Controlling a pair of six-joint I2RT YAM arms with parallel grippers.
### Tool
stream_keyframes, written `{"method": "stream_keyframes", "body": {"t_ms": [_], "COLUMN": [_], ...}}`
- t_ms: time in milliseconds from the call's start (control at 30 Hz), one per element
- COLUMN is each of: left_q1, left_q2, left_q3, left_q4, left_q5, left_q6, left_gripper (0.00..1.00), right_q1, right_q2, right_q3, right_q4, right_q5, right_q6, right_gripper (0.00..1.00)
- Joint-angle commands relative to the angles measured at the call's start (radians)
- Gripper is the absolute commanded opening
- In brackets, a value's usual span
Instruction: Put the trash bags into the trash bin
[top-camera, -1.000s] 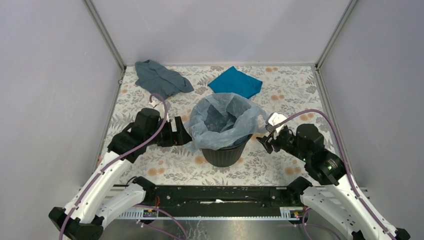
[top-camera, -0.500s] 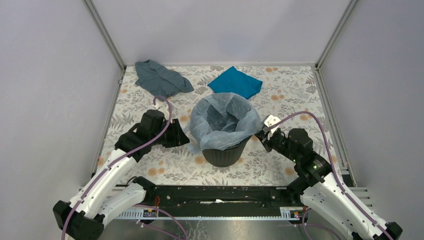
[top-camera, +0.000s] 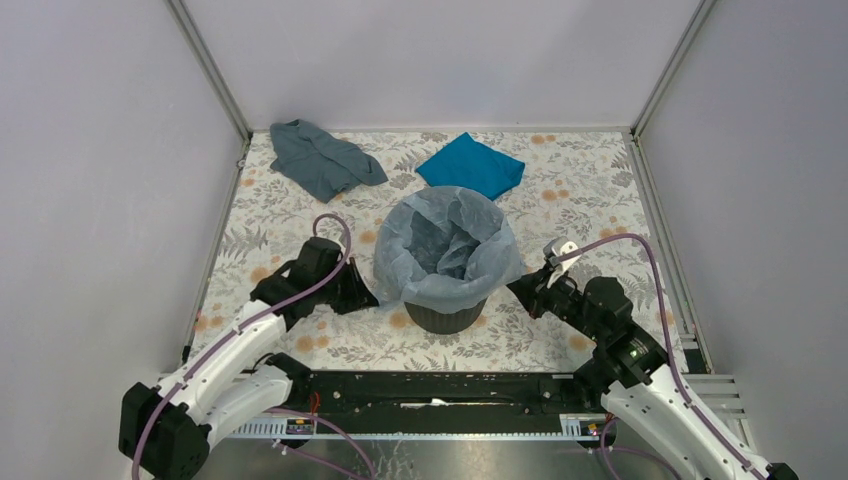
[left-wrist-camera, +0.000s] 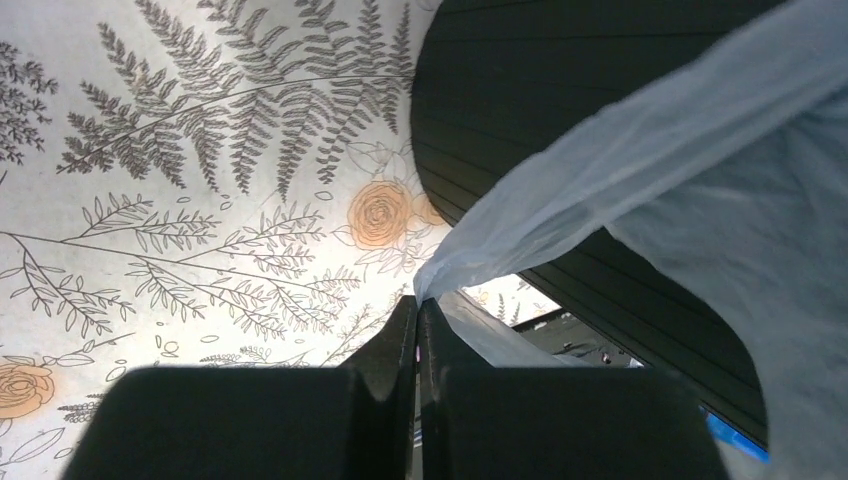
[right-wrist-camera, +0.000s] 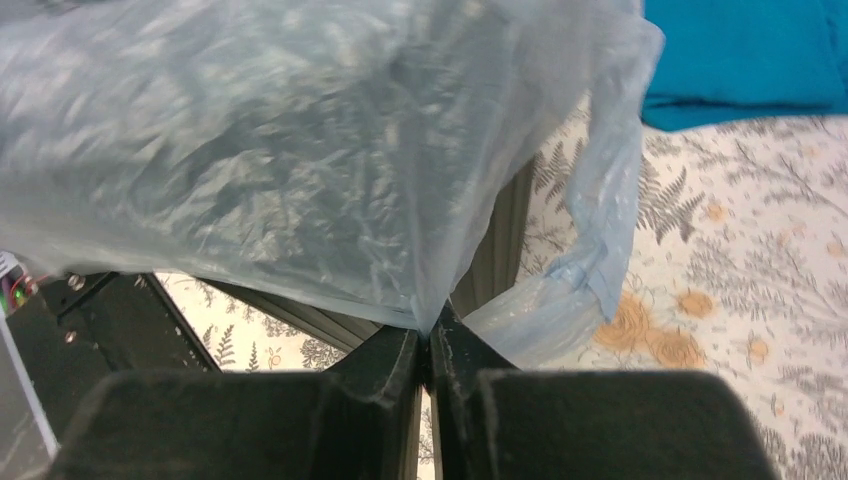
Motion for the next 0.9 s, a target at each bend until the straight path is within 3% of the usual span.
{"method": "stream_keyframes", "body": {"t_ms": [0, 167, 267, 367, 533, 667, 867], "left_q1": [0.004, 0.005, 0.004, 0.004, 0.004, 0.003, -0.011], "left_q2": [0.005, 0.095, 0.145, 0.181, 0.221, 0.234, 0.277], "left_q3": [-0.045, -0.04, -0.027, -0.024, -0.061, -0.085, -0.108], "left_q4": [0.059, 0.123, 0.181, 0.211, 0.291, 0.353, 0.384], "left_q5": [-0.052, -0.049, -0.034, -0.036, -0.001, 0.033, 0.089], "left_q6": [-0.076, -0.057, -0.051, -0.05, -0.068, -0.085, -0.088], "left_gripper": [0.0, 0.0, 0.0, 0.0, 0.0, 0.0, 0.0], "right_q1": [0.005, 0.005, 0.005, 0.005, 0.005, 0.005, 0.005], "right_q2": [-0.03, 0.005, 0.102, 0.219, 0.322, 0.348, 0.339], "right_q3": [0.008, -0.068, -0.113, -0.066, -0.025, -0.051, -0.022], "right_q4": [-0.063, 0.088, 0.163, 0.171, 0.151, 0.21, 0.056], "right_q5": [0.146, 0.236, 0.37, 0.31, 0.207, 0.057, 0.106], "right_q6": [0.124, 0.179, 0.252, 0.261, 0.385, 0.446, 0.523], "right_gripper": [0.11, 0.16, 0.14, 0.1, 0.24, 0.27, 0.37]}}
